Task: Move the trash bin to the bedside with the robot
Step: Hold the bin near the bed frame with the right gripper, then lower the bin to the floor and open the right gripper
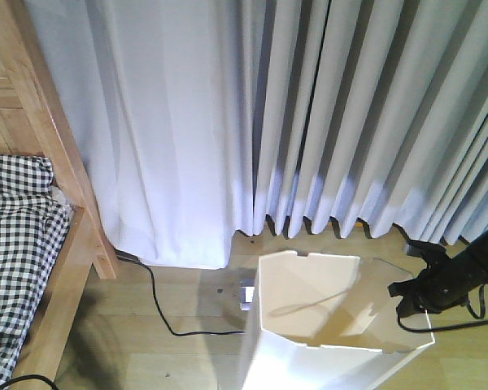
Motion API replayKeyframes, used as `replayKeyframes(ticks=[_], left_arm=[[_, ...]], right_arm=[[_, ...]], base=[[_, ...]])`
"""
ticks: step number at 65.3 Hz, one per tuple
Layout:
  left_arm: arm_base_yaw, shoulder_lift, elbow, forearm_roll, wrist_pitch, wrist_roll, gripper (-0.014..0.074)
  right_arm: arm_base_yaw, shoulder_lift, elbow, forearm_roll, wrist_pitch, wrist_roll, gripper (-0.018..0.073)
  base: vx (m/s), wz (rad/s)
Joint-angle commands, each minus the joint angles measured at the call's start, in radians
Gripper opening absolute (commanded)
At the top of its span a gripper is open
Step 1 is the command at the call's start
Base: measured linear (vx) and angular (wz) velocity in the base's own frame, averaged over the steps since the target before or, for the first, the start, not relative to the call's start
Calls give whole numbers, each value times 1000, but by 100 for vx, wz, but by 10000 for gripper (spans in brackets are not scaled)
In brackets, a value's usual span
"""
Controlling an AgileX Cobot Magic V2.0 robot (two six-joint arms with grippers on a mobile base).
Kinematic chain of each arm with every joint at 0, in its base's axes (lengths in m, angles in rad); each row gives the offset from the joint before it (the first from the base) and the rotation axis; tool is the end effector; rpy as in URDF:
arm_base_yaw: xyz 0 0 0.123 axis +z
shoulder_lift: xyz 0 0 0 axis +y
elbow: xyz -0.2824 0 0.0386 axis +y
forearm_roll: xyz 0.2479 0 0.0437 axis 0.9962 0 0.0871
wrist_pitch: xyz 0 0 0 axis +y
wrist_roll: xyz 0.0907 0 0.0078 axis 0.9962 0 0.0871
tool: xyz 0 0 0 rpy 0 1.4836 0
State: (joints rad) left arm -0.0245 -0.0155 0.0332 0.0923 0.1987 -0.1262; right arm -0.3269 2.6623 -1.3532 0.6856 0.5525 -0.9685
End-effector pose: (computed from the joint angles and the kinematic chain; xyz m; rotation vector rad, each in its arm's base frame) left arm 0.0559 0.0003 0.1847 -0.0231 1.6991 -0.0295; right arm 0.3567 -0.0889 -0.0946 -0.0259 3.0696 0.5441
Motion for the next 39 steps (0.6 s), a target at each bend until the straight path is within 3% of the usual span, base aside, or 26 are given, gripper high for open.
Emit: replayKeyframes(ticks=[1, 15, 39], left_arm=[[0, -13, 26, 0, -81, -2, -6], [0, -13, 26, 0, -81, -2, -6], [0, -13, 26, 0, -81, -2, -6]], right_arm=[[-2, -28, -64, 44, 157, 21, -6], [61, 105, -184, -34, 102, 68, -6], [117, 328, -436, -85, 95, 213, 0]], base=[[0, 0], [0, -1], [0, 0]])
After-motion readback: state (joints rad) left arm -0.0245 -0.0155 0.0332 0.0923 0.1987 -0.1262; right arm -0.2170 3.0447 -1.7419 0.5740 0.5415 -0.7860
